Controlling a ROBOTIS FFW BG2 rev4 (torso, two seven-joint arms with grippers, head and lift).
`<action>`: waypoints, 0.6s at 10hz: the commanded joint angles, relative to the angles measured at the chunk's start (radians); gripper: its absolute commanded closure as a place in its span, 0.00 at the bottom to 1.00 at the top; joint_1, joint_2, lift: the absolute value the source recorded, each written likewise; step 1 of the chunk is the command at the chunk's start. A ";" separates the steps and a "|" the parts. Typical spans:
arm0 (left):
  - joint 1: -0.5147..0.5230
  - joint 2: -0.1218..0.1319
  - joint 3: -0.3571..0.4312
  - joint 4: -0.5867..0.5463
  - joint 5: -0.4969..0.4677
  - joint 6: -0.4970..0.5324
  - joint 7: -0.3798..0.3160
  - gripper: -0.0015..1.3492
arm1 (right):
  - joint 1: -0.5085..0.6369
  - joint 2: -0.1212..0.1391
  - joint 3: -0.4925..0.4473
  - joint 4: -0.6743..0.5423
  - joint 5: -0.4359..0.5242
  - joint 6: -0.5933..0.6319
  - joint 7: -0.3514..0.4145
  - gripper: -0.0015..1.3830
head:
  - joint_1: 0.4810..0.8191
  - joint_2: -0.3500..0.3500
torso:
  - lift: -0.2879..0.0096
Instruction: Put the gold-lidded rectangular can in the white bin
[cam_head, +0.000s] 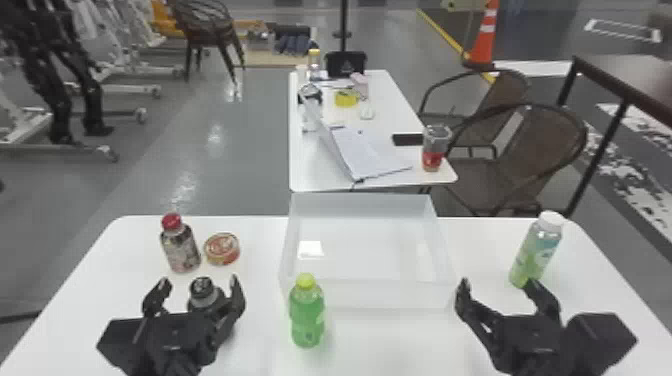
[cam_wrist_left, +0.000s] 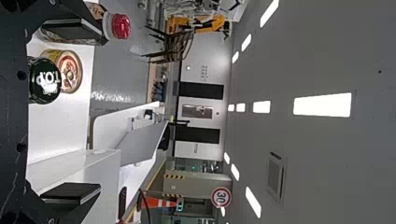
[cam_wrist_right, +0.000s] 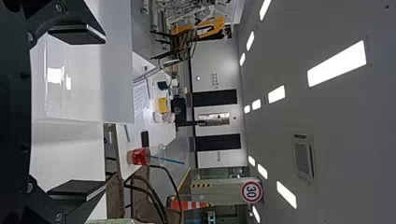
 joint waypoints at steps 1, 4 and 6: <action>0.000 0.002 -0.001 -0.001 0.001 0.001 0.000 0.11 | 0.000 0.000 0.000 -0.001 0.000 0.000 -0.002 0.14 | 0.20 0.50 | 0.63; 0.002 0.003 -0.004 -0.001 -0.003 0.006 0.000 0.11 | 0.005 0.000 0.000 -0.006 0.008 0.000 -0.016 0.13 | 0.20 0.50 | 0.63; 0.002 0.002 -0.004 -0.001 -0.003 0.004 0.000 0.11 | 0.005 0.000 0.000 -0.009 0.010 0.000 -0.018 0.14 | 0.20 0.50 | 0.63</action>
